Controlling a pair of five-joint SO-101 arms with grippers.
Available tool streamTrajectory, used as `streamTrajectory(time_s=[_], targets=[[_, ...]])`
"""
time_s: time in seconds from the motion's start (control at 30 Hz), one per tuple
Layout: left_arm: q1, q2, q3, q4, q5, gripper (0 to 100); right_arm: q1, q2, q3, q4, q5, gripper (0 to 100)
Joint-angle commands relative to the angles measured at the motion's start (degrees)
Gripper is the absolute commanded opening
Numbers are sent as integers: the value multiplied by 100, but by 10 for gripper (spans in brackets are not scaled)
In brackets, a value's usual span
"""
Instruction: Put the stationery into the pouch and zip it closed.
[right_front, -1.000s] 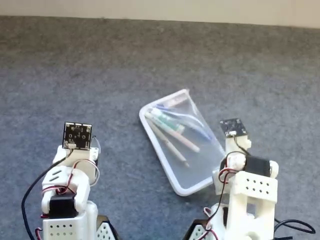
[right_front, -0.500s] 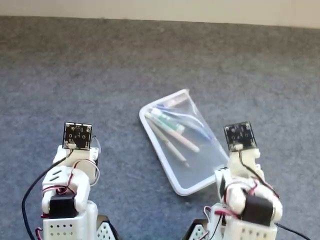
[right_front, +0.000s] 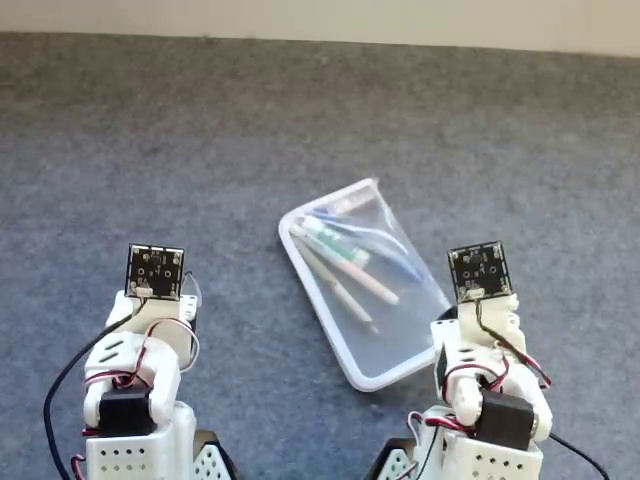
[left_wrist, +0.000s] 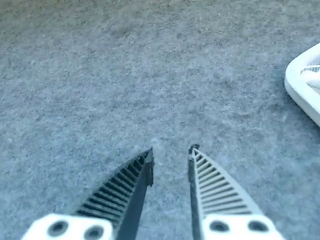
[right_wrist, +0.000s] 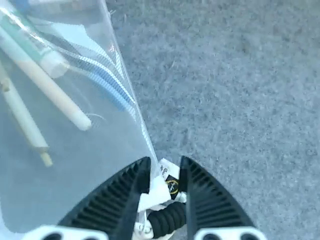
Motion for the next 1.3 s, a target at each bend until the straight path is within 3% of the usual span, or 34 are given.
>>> streamTrajectory(time_s=[0.0, 0.27, 0.5, 0.77, 1.03, 1.27], targets=[[-48, -57, -127, 9, 44, 26, -31, -57, 92, -382, -9, 43], [-4, -57, -66, 0, 44, 5, -40, -57, 233, -602, -1169, 40], [505, -57, 215, -167, 26, 7, -251, -57, 1437, -1631, -2040, 40], [505, -40, 752, -607, 18, 7, -233, -57, 2185, -1877, -2057, 40], [514, -40, 752, -176, 18, 6, -242, -57, 2730, -1886, -2057, 38], [514, -40, 752, 853, 18, 6, -215, -57, 2800, -1886, -2057, 38]])
